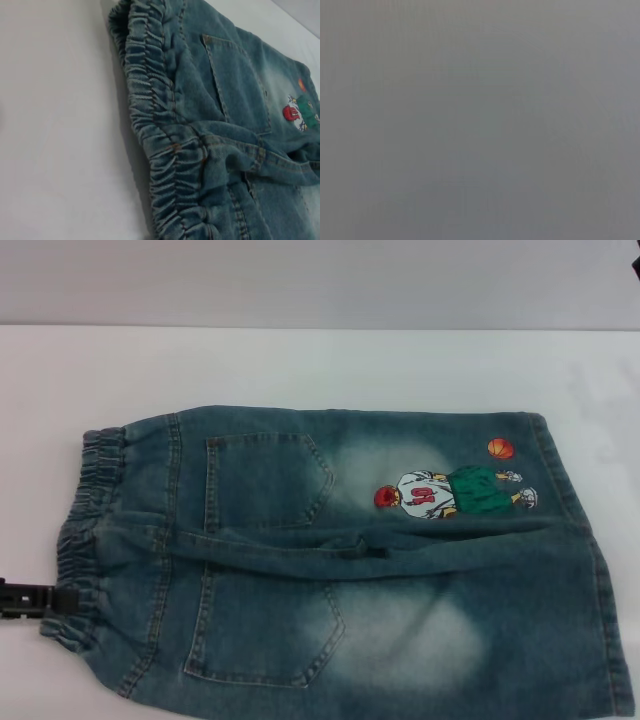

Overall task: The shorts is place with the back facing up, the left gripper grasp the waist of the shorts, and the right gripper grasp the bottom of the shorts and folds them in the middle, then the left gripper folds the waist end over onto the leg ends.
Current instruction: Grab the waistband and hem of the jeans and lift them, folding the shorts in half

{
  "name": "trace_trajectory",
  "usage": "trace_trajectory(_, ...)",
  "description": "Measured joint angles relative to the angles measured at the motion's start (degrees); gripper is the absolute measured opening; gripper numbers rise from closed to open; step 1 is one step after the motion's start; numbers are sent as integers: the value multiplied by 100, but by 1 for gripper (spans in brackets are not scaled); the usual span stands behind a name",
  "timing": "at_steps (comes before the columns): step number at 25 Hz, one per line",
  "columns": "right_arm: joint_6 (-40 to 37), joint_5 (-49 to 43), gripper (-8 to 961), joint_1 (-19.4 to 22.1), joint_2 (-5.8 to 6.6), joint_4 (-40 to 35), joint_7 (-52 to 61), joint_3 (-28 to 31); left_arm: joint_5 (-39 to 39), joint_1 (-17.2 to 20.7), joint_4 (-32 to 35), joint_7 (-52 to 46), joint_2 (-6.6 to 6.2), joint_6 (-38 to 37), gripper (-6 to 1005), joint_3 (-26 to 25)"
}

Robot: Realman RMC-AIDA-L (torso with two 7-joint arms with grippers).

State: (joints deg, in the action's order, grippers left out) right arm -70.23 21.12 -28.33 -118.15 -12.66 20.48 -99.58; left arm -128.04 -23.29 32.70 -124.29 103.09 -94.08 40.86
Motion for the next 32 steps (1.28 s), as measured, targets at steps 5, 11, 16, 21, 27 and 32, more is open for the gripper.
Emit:
trace_trajectory(5,0,22,714,14,1,7,0,0,-16,42,0,-128,-39,-36,545,-11)
trace_trajectory(11,1,22,715,-9,12,10,0,0,-115,54,10,-251,-74,-41,541,4)
trace_trajectory(16,3,21,715,-27,20,35,0,0,-295,13,22,-302,-66,-37,539,-24)
trace_trajectory(21,7,29,715,-39,21,39,0,0,-300,-15,14,-322,-57,-7,536,-24)
trace_trajectory(27,17,40,714,-51,30,62,0,0,-301,-65,19,-369,-75,-17,533,3)
trace_trajectory(32,18,42,714,-51,30,74,0,0,-303,-85,9,-369,-78,-24,530,14)
